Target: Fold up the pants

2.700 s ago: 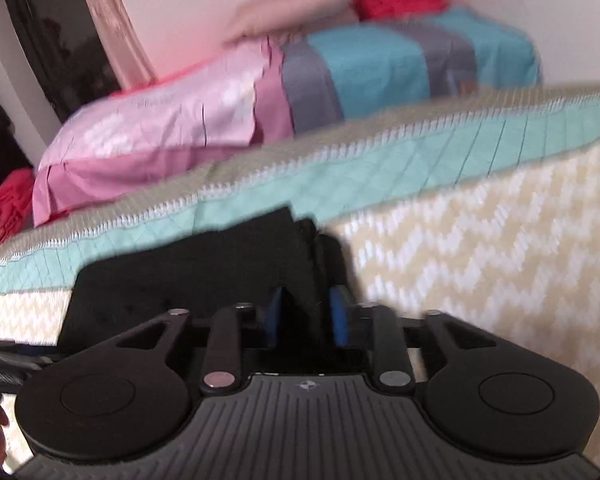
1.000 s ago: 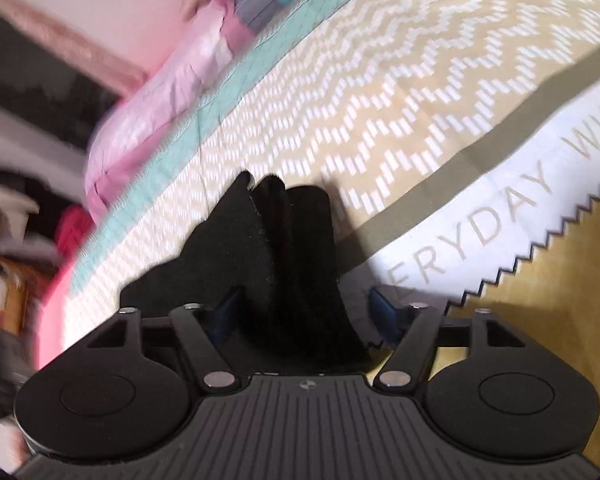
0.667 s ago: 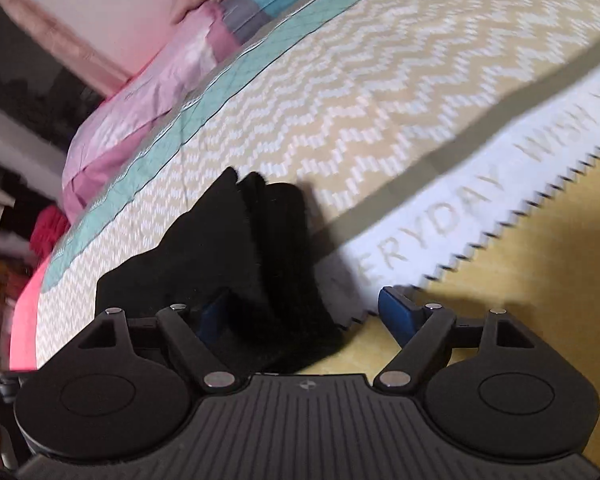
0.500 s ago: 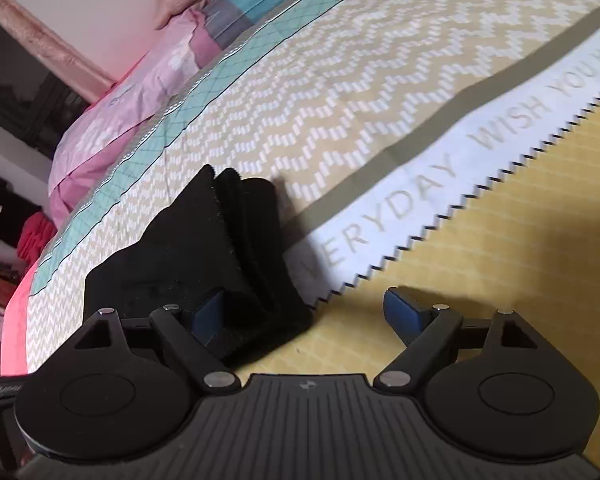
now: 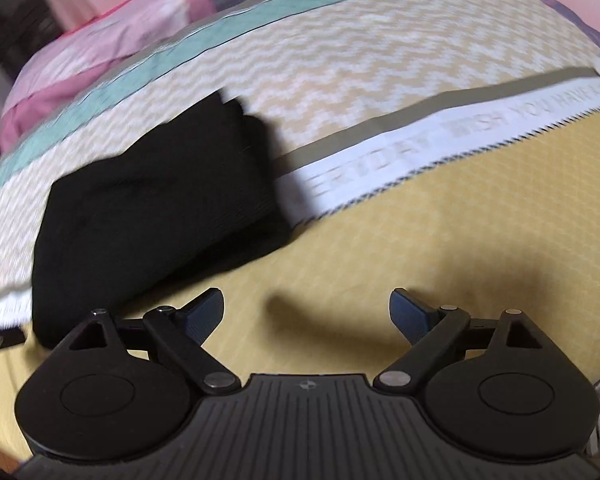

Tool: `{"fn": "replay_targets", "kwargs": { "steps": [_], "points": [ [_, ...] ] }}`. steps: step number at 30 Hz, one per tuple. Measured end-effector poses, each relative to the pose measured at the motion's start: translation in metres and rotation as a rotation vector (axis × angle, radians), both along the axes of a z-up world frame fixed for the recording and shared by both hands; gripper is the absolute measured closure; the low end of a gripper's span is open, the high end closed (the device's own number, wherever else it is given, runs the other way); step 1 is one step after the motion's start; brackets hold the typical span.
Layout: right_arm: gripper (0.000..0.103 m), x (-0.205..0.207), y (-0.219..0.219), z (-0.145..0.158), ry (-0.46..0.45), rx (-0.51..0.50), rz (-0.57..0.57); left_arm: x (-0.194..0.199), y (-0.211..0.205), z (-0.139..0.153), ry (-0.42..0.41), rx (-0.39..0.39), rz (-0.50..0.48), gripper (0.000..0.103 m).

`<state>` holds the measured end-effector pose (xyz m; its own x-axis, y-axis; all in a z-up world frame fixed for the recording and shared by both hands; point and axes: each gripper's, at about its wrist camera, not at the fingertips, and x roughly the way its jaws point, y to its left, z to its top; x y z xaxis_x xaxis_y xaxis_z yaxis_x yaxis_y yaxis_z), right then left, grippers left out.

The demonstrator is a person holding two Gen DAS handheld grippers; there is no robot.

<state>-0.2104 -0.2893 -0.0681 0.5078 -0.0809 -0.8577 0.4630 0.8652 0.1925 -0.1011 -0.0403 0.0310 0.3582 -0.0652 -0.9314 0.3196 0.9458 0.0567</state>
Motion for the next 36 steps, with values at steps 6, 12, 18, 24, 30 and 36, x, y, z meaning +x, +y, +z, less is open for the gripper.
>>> {"fn": "replay_targets", "kwargs": {
  "steps": [6, 12, 18, 24, 30, 36],
  "points": [
    [0.01, -0.006, 0.026, 0.007, -0.001, -0.08, 0.078, -0.012, -0.009, 0.003, -0.017, 0.037, -0.007, 0.0],
    [0.009, -0.011, 0.03, 0.008, -0.004, -0.085, 0.087, -0.017, -0.014, 0.004, -0.019, 0.043, -0.023, 0.0],
    [0.009, -0.013, 0.036, 0.008, -0.002, -0.071, 0.089, -0.017, -0.016, 0.002, -0.016, 0.047, -0.034, 0.0],
    [0.007, -0.008, 0.045, 0.011, -0.007, -0.094, 0.116, -0.015, -0.016, 0.0, -0.012, 0.047, -0.036, 0.0],
    [0.007, -0.002, 0.05, 0.011, -0.002, -0.092, 0.135, -0.014, -0.014, -0.001, -0.005, 0.045, -0.034, 0.0],
    [0.006, 0.001, 0.056, 0.013, -0.003, -0.097, 0.155, -0.011, -0.013, -0.003, 0.006, 0.039, -0.029, 0.0]
  ]
}}
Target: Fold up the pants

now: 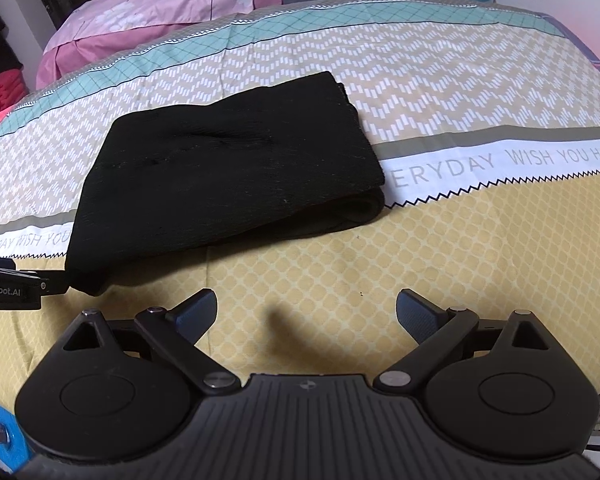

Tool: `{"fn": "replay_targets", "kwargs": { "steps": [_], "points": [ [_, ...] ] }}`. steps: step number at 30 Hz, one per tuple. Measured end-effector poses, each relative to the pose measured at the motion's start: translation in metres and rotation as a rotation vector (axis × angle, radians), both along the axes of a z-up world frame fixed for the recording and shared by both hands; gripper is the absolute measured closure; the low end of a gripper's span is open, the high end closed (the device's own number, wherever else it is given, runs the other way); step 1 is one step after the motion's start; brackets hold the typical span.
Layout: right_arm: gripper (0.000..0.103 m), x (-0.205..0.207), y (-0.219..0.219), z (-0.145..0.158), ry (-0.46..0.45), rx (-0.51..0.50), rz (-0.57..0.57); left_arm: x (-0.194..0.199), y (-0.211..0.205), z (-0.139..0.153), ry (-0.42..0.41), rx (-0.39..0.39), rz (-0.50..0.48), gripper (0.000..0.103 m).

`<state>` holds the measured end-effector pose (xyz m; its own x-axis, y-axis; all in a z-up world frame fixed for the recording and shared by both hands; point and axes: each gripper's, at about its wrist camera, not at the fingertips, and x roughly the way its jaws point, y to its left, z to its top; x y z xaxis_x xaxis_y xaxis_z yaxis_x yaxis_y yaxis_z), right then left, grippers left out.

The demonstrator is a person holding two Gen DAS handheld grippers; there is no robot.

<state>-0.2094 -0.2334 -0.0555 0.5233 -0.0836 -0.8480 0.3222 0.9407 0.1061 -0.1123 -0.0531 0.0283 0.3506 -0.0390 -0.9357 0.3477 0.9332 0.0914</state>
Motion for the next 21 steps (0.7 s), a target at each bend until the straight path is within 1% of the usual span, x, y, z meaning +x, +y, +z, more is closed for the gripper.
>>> {"fn": "replay_targets", "kwargs": {
  "steps": [13, 17, 21],
  "points": [
    [0.006, -0.0024, 0.0035, -0.0047, 0.014, 0.016, -0.004, -0.0006, -0.0004, -0.0019, 0.007, -0.001, -0.011, 0.0],
    [0.006, -0.0028, 0.0054, -0.0047, 0.014, 0.017, 0.0, 0.0002, 0.0011, -0.0033, 0.028, -0.024, -0.004, 0.0],
    [0.006, -0.0037, 0.0066, -0.0042, 0.014, 0.016, 0.001, 0.0004, -0.0017, -0.0033, 0.031, -0.011, -0.004, 0.0]
  ]
}}
